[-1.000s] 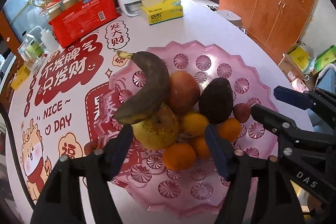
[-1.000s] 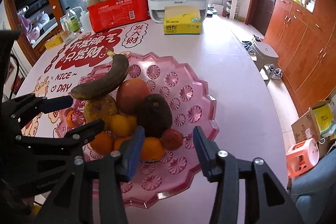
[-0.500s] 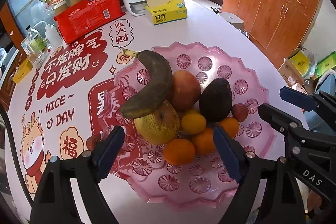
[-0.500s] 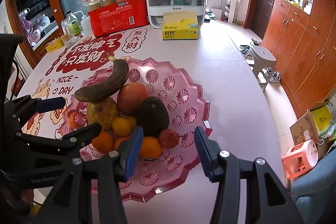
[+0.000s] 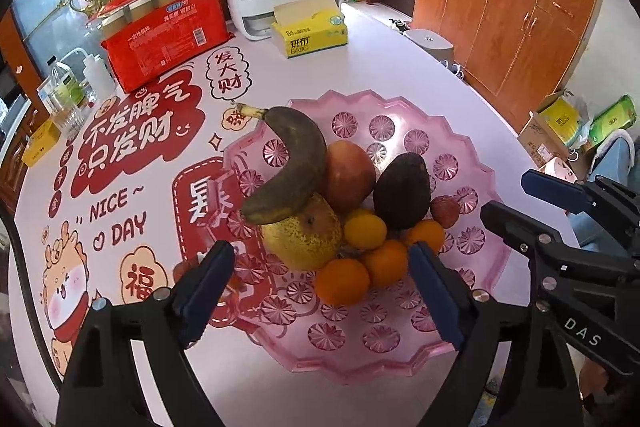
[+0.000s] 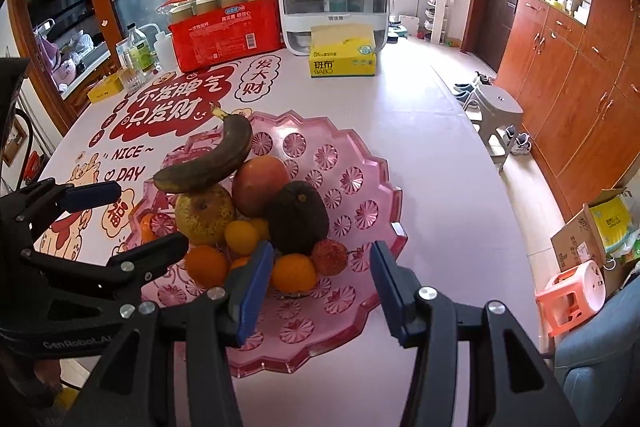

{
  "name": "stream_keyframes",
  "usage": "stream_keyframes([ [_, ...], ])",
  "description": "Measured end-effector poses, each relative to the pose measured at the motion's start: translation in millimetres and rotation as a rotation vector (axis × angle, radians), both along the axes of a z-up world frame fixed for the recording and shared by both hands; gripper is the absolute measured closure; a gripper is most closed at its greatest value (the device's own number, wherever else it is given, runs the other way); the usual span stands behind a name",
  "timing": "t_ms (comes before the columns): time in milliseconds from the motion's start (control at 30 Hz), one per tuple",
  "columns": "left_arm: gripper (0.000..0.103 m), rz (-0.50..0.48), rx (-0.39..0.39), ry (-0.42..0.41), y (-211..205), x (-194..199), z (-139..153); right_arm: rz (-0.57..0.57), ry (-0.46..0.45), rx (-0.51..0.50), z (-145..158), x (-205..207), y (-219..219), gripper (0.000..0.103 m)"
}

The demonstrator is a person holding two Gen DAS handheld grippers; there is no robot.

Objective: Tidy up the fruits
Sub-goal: 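Withdraw both open tools from the bowl toward the last mandarin and brown fruit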

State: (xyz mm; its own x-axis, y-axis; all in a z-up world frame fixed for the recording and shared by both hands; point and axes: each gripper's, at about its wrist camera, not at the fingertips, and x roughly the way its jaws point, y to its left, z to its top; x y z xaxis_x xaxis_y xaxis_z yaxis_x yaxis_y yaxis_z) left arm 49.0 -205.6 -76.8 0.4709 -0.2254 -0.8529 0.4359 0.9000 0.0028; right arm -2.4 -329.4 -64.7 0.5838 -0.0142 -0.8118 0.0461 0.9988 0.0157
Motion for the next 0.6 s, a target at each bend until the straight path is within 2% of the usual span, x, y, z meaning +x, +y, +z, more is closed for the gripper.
stream_keyframes([
  [333,0.014,-0.025,-0.001,-0.061,34.1,-0.5,31.8,-0.015,-0.042,0.010,22.6,-2.7,25.4,0.052],
  [600,0.014,-0.025,-0.024,-0.123,97.5,12.5,75.7,-0.026,-0.106,0.025,49.2,0.2,64.5,0.051],
])
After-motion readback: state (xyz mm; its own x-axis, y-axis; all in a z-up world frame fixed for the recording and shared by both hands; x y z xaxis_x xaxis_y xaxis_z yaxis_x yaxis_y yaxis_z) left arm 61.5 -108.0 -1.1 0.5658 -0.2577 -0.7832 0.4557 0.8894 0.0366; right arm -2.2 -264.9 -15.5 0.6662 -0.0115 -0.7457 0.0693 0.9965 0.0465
